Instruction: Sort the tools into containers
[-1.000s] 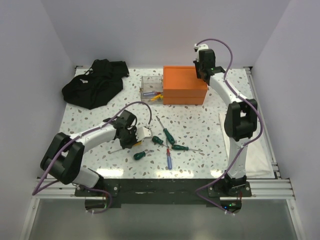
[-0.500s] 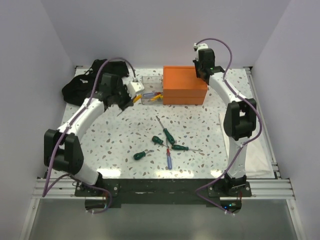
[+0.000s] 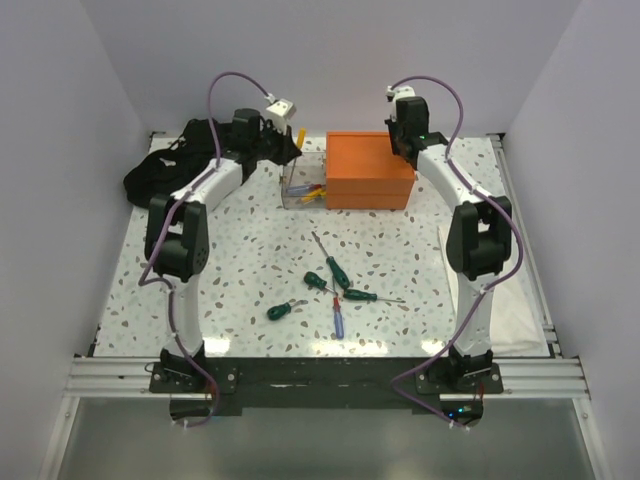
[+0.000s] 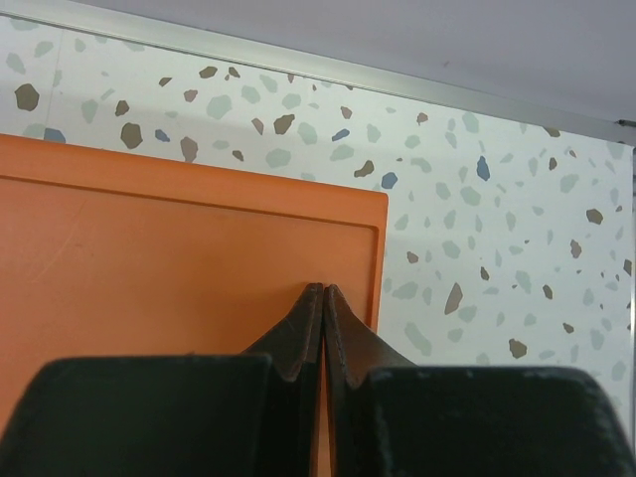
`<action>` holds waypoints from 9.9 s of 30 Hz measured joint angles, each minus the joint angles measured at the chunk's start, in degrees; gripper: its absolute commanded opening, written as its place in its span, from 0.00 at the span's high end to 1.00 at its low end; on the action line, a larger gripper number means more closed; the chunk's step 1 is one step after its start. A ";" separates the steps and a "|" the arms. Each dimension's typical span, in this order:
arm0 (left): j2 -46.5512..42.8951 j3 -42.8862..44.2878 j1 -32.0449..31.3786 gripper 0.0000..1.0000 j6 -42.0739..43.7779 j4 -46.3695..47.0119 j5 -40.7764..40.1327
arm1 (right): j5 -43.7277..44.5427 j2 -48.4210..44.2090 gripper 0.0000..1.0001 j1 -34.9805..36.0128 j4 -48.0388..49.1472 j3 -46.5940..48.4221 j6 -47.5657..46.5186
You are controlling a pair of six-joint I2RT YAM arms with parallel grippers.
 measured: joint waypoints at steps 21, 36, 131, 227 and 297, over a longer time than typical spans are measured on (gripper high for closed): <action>6.62 4.33 -2.34 0.48 5.01 -8.52 -0.15 | 0.09 0.46 0.98 0.22 0.59 0.31 -0.48; -25.18 -20.68 -1.09 0.45 36.96 -31.52 17.29 | 0.59 0.44 0.98 0.46 1.66 -0.31 -1.09; 8.09 -4.55 1.49 1.00 -18.82 26.14 4.39 | 3.13 0.98 0.98 1.60 3.39 -0.52 -5.03; -29.29 -27.02 3.08 0.47 -1.25 5.40 -14.05 | -30.82 -33.68 0.27 23.39 -43.47 -50.36 -65.26; -32.28 -25.55 9.25 0.47 2.73 -7.91 -12.52 | -29.29 2.56 1.00 18.97 -0.35 11.52 -11.96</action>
